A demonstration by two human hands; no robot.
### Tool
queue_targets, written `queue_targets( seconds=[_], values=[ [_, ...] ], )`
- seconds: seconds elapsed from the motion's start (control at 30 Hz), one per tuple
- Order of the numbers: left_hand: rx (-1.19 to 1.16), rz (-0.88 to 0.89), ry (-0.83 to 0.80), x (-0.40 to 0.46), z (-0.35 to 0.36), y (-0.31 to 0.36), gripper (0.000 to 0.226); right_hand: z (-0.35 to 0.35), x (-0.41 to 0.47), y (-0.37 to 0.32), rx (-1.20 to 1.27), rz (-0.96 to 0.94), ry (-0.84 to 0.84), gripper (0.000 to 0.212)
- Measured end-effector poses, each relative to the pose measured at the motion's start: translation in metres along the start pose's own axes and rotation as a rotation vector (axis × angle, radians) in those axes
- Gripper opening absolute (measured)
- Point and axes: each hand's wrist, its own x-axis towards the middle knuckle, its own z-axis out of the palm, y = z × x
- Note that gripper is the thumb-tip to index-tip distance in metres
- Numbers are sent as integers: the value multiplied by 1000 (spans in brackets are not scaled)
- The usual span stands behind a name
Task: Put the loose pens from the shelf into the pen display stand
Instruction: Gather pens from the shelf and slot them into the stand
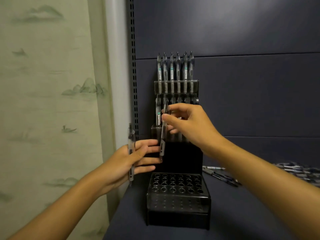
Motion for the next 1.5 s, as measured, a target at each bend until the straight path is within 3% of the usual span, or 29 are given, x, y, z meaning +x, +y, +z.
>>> queue_targets(
  seconds=[0.23,0.4,0.57,0.8,1.03,1.2,1.3,1.4,1.5],
  values=[
    [-23,-9,197,-3,-22,-14,26,17,-18,31,-121,74,4,33],
    [2,-14,196,-7,-24,-19,25,25,-22,43,-180,65,19,31],
    [-1,-26,210,-11,-28,-26,26,33,-27,47,-207,38,10,14],
    [8,-34,207,-16,-27,-31,25,43,-37,54,-188,137,-31,20],
    [56,7,192,-16,-24,-29,25,40,-41,54,-403,133,-116,28],
    [156,65,158,-15,-18,-19,22,34,-39,15,-320,-30,-61,26],
    [242,103,125,-11,-4,-8,22,46,-33,-16,-288,-113,-130,31],
    [291,157,99,-8,10,2,39,58,-29,-28,-400,-154,-164,39],
    [311,176,56,-7,16,5,36,55,-28,-29,-378,-148,-169,28]
  ],
)
